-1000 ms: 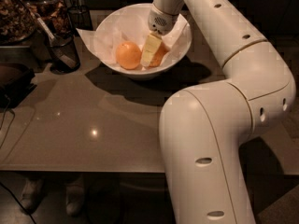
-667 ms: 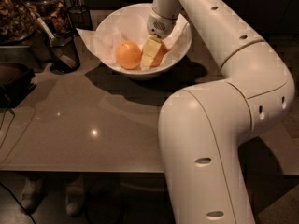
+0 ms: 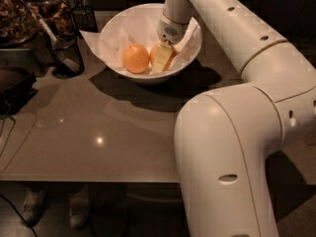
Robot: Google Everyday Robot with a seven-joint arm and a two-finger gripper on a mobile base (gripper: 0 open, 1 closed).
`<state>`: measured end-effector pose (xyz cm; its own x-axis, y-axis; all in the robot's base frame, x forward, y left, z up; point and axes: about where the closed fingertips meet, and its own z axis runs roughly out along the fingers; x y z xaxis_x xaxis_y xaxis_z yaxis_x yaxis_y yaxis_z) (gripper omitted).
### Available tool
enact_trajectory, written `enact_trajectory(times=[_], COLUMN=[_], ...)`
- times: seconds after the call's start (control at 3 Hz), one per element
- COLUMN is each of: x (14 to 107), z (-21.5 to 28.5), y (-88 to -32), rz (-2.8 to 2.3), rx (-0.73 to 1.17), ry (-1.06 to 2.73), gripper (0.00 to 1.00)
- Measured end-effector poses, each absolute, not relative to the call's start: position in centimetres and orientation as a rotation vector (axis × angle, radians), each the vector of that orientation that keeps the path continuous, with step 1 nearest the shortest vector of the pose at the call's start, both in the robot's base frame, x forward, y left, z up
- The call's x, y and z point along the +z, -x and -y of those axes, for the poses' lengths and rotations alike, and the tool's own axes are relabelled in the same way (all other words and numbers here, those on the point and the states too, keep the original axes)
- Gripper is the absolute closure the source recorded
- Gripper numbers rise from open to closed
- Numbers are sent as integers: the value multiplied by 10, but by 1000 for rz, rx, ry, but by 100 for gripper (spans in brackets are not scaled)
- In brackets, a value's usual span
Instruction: Pick orange from white bowl
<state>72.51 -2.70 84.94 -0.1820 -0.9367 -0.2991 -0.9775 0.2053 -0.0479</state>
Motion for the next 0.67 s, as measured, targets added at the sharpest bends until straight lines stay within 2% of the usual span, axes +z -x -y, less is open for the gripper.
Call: enact_trajectory(times=[0.67], x=[851], z=[27], y=[-723], rz=[-2204], rx=[212], ry=[1829], gripper=[84])
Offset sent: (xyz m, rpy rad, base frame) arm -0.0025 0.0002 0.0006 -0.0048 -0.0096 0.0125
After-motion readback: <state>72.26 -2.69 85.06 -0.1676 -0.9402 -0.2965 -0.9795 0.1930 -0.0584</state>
